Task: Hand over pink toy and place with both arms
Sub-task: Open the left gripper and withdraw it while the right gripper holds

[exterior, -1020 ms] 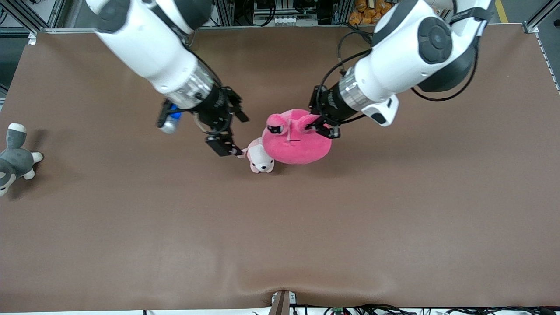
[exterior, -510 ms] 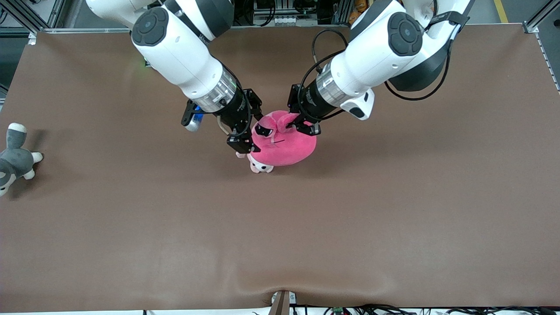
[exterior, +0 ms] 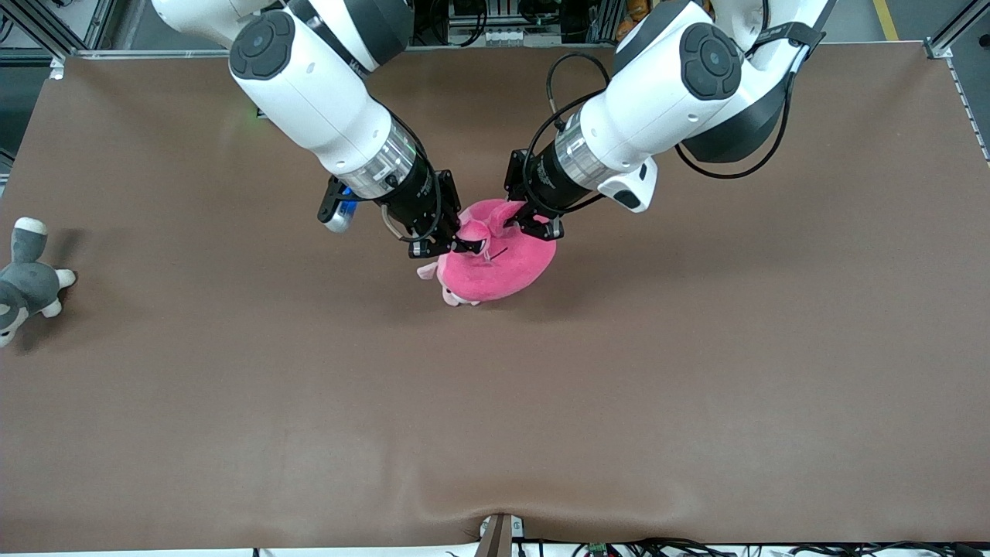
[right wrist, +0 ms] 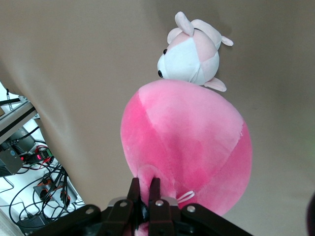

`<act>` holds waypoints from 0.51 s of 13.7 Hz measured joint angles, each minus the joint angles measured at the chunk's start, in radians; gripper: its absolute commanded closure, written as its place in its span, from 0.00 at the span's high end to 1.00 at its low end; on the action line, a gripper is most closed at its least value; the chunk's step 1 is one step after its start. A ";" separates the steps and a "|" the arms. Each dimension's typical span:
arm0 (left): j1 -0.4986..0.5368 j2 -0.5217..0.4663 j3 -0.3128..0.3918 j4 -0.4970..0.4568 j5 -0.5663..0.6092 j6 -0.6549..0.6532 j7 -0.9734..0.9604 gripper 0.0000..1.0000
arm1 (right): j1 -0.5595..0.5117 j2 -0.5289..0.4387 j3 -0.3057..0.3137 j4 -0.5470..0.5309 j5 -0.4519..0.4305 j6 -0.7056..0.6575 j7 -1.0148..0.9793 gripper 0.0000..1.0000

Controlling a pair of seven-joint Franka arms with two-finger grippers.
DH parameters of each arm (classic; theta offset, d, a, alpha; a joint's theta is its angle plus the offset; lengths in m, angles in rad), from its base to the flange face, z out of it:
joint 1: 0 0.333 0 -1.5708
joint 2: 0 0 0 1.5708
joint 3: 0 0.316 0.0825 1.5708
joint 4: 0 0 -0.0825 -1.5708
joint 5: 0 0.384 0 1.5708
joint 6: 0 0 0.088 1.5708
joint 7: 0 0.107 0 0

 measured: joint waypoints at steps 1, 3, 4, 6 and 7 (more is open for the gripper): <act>0.000 0.001 0.000 0.000 0.000 0.000 0.000 0.00 | 0.000 0.000 -0.001 0.003 0.000 -0.001 0.000 0.00; 0.000 0.004 0.000 0.001 0.000 0.001 0.000 0.00 | 0.000 0.000 -0.004 0.007 0.000 -0.006 0.000 0.00; 0.000 0.005 0.000 0.001 0.000 0.002 0.000 0.03 | -0.001 0.000 -0.006 0.009 0.000 -0.006 0.000 0.00; 0.000 0.005 0.000 0.003 0.000 0.005 0.000 0.44 | -0.010 0.000 -0.009 0.016 0.000 -0.008 0.000 0.00; 0.000 0.005 0.000 0.005 0.000 0.008 0.000 0.79 | -0.019 0.000 -0.012 0.024 -0.002 -0.015 0.000 0.00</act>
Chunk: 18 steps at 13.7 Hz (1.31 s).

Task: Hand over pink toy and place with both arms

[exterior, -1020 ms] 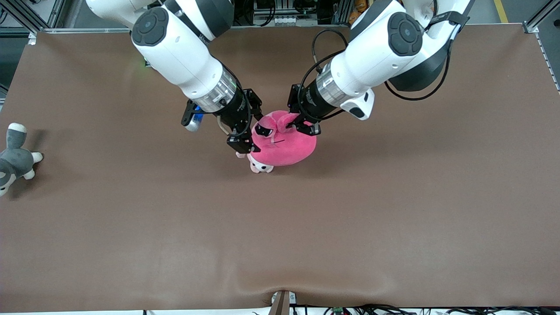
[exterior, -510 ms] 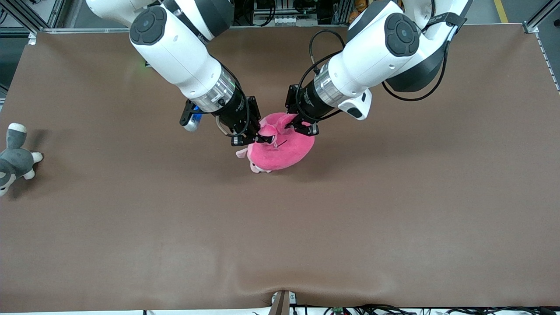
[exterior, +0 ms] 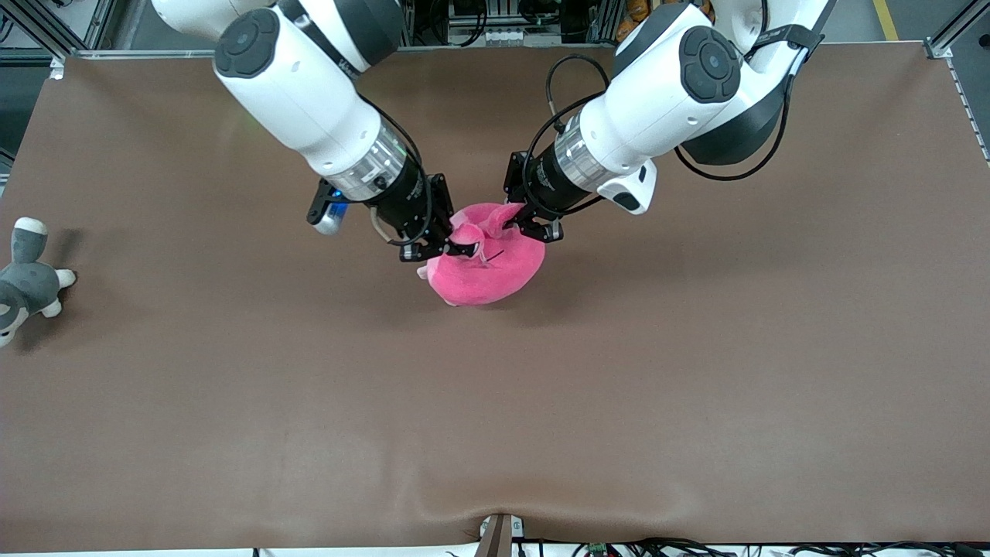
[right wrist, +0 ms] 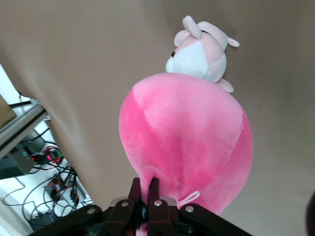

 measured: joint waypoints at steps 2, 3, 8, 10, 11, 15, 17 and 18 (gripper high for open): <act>0.001 0.000 0.002 0.007 0.000 0.004 0.000 1.00 | -0.035 0.000 -0.004 0.030 -0.003 -0.046 0.000 0.00; 0.002 0.000 0.006 0.011 0.001 0.003 0.000 1.00 | -0.062 0.000 -0.006 0.051 -0.003 -0.074 -0.004 0.00; 0.032 -0.029 0.013 0.030 0.190 -0.104 0.028 1.00 | -0.188 -0.001 -0.009 0.095 -0.004 -0.210 -0.145 0.00; 0.076 -0.055 0.017 0.033 0.230 -0.181 0.170 1.00 | -0.258 0.001 -0.011 0.093 -0.004 -0.305 -0.252 0.00; 0.104 -0.068 0.019 0.033 0.243 -0.229 0.278 1.00 | -0.301 0.003 -0.011 0.091 -0.004 -0.338 -0.304 0.00; 0.219 -0.087 0.026 0.033 0.263 -0.345 0.710 1.00 | -0.481 0.016 -0.015 0.030 -0.004 -0.365 -0.492 0.00; 0.247 -0.085 0.028 0.032 0.275 -0.352 0.939 1.00 | -0.573 0.031 -0.015 -0.020 0.003 -0.364 -0.593 0.00; 0.251 -0.085 0.031 0.032 0.289 -0.352 1.041 1.00 | -0.619 0.042 -0.015 -0.045 0.016 -0.364 -0.656 0.00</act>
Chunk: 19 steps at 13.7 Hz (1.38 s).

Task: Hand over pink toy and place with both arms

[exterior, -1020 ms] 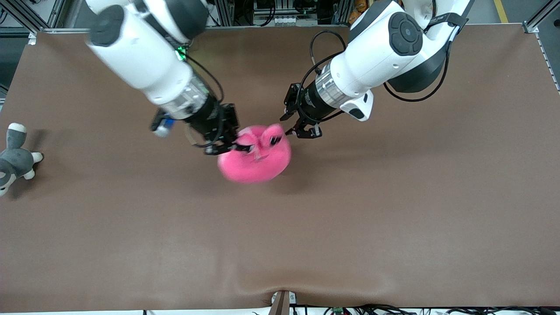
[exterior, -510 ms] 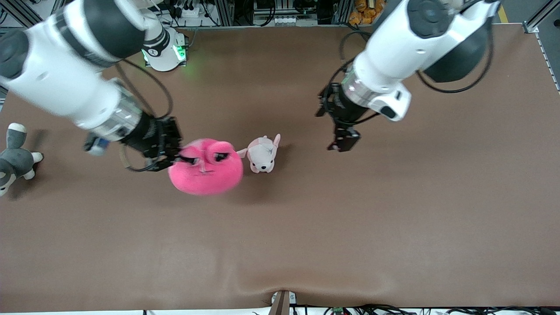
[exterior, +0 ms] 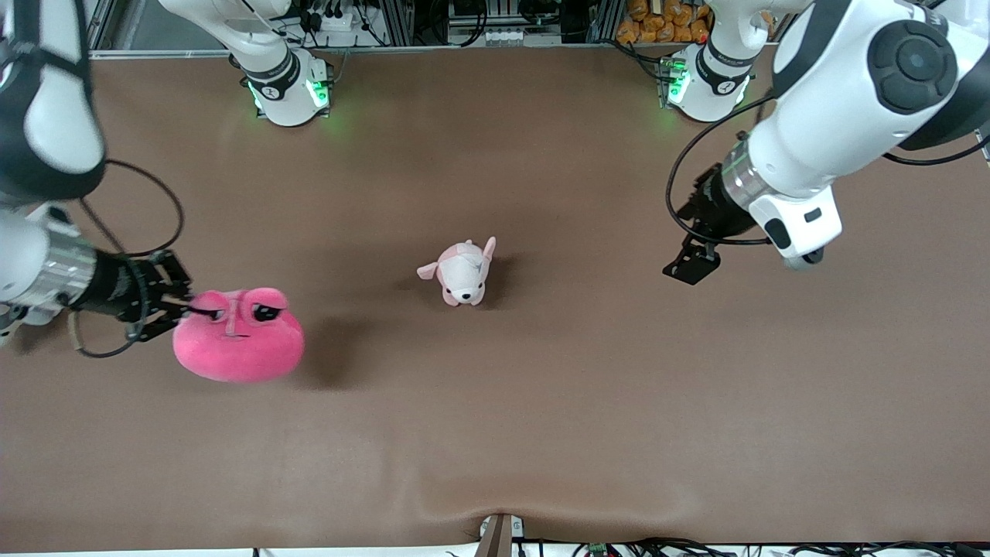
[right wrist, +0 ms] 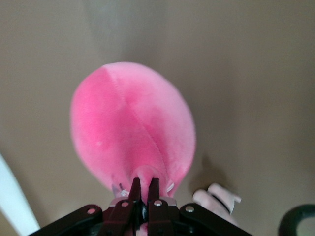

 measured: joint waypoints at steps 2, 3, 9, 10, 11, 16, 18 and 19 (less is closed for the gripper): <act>0.008 0.000 0.016 0.000 0.047 -0.010 0.158 1.00 | -0.086 0.015 0.000 -0.061 0.042 -0.002 -0.157 0.00; 0.020 0.000 0.022 0.000 0.076 -0.032 0.242 1.00 | -0.122 0.020 0.000 -0.099 0.052 -0.002 -0.231 0.00; 0.062 -0.004 0.026 0.017 0.114 -0.127 0.670 1.00 | -0.199 0.027 0.003 -0.237 0.064 0.021 -0.413 0.00; 0.066 -0.006 0.026 0.026 0.114 -0.146 0.729 1.00 | -0.199 0.027 0.004 -0.244 0.064 0.025 -0.415 0.00; 0.072 -0.008 0.026 0.034 0.114 -0.165 0.785 1.00 | -0.202 0.027 0.004 -0.251 0.064 0.025 -0.426 0.00; 0.104 -0.088 0.044 0.054 0.115 -0.227 0.961 1.00 | -0.264 0.029 0.004 -0.299 0.064 0.024 -0.530 0.00; 0.084 -0.128 0.090 0.042 0.115 -0.267 1.043 1.00 | -0.279 0.030 0.004 -0.307 0.064 0.021 -0.552 0.77; 0.074 -0.150 0.125 0.024 0.113 -0.275 1.094 1.00 | -0.282 0.031 0.004 -0.307 0.064 0.014 -0.558 0.94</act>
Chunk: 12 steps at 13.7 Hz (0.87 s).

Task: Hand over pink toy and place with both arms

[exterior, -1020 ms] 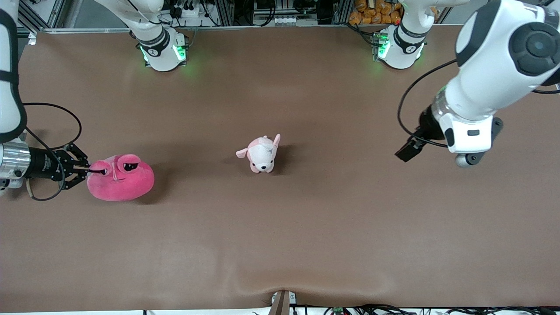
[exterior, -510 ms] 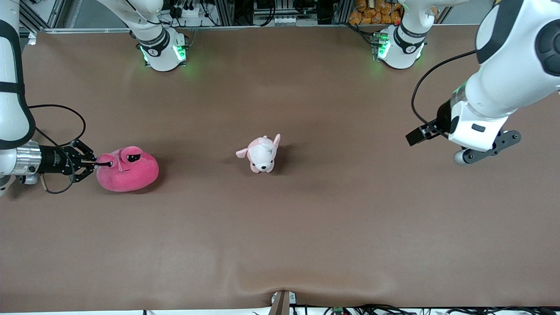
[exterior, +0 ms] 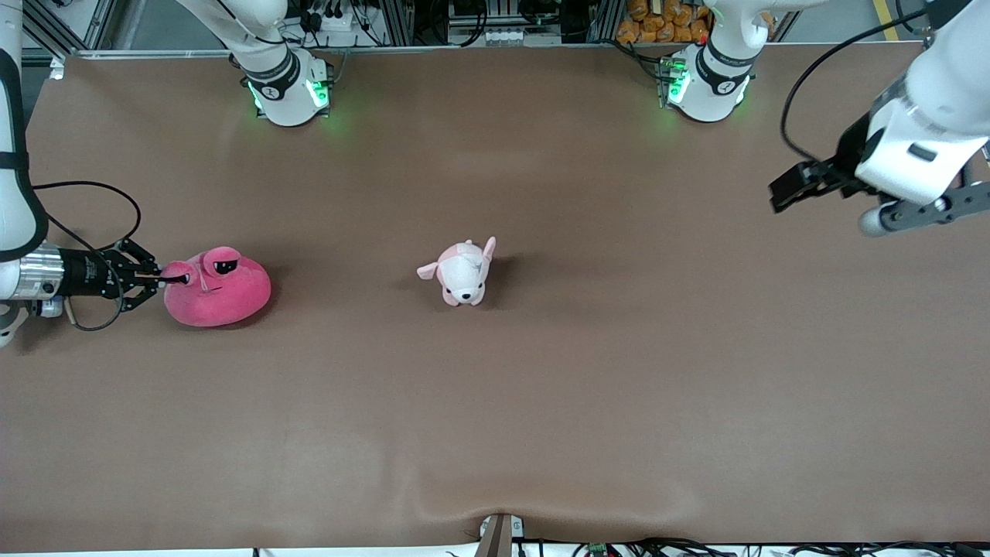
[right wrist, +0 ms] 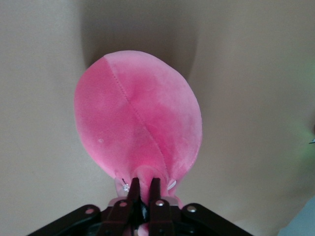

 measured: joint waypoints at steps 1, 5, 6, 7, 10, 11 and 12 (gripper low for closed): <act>-0.006 -0.023 0.031 -0.023 -0.002 -0.003 0.049 1.00 | -0.002 0.001 0.000 0.001 0.000 -0.005 -0.007 1.00; -0.037 -0.131 0.090 -0.147 -0.006 0.004 0.129 1.00 | -0.001 0.001 0.009 0.086 0.000 -0.031 -0.042 1.00; -0.047 -0.171 0.100 -0.195 -0.006 0.028 0.136 1.00 | 0.002 0.000 0.013 0.128 0.001 -0.042 -0.043 1.00; -0.061 -0.222 0.120 -0.258 -0.006 0.069 0.144 1.00 | 0.004 0.000 0.019 0.173 0.004 -0.048 -0.043 1.00; -0.076 -0.347 0.156 -0.406 -0.006 0.135 0.163 1.00 | 0.029 -0.003 0.034 0.329 0.013 -0.157 -0.047 1.00; -0.079 -0.365 0.157 -0.425 -0.006 0.140 0.163 1.00 | 0.052 -0.005 0.036 0.385 0.015 -0.201 -0.047 1.00; -0.083 -0.372 0.157 -0.434 -0.006 0.143 0.163 1.00 | 0.076 -0.009 0.038 0.434 0.015 -0.240 -0.047 1.00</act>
